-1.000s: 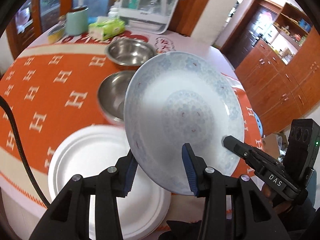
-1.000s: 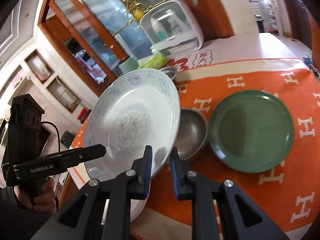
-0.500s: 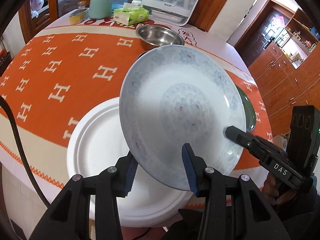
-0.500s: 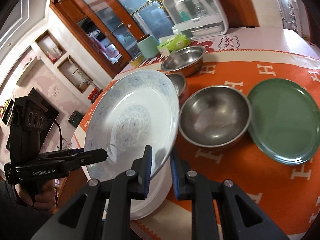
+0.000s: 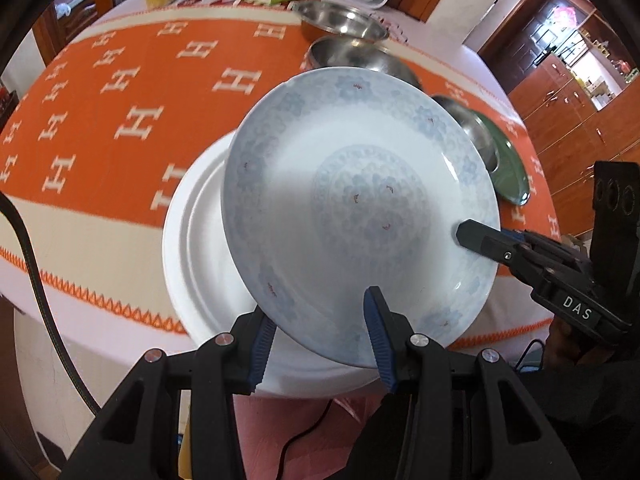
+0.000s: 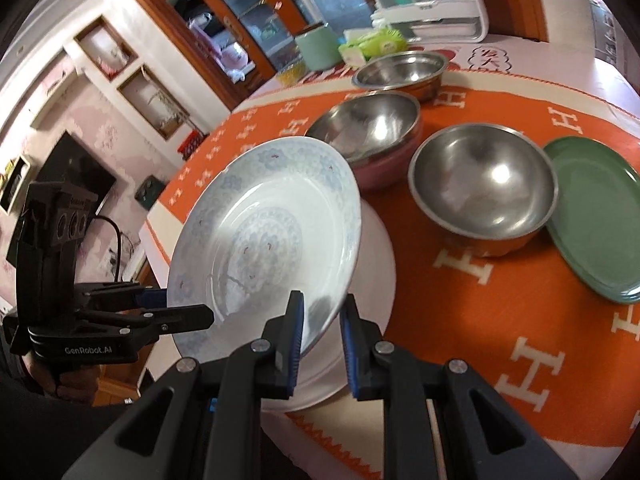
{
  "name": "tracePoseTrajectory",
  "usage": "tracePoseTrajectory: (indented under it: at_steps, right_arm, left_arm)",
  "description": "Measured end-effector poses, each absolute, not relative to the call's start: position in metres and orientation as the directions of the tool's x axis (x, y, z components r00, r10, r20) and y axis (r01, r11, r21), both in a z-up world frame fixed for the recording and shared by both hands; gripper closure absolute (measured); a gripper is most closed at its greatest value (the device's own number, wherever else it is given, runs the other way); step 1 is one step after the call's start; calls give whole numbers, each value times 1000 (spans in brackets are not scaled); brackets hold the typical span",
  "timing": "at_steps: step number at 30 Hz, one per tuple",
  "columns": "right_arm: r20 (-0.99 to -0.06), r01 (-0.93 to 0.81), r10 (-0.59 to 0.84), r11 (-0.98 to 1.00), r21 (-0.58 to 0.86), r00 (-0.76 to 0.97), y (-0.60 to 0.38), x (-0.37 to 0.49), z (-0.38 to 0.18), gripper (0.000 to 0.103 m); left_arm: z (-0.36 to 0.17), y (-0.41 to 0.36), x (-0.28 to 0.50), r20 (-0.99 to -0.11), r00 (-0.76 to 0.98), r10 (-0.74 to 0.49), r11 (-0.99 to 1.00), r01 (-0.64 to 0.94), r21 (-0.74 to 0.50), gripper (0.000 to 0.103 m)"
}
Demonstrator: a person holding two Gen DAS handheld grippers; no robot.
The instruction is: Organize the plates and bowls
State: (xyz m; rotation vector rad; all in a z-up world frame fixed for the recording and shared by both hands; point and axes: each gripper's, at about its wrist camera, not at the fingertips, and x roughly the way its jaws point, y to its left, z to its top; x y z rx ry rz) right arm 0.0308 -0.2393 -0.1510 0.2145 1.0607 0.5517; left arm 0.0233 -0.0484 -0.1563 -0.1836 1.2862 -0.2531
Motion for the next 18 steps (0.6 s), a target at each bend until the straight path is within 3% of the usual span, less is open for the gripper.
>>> tracePoseTrajectory:
  at_steps: [18]
  right_arm:
    - [-840,-223,448,891,395,305,-211,24,-173,84]
  left_arm:
    - [-203,-23,33,-937,127,-327,944,97,-316,61]
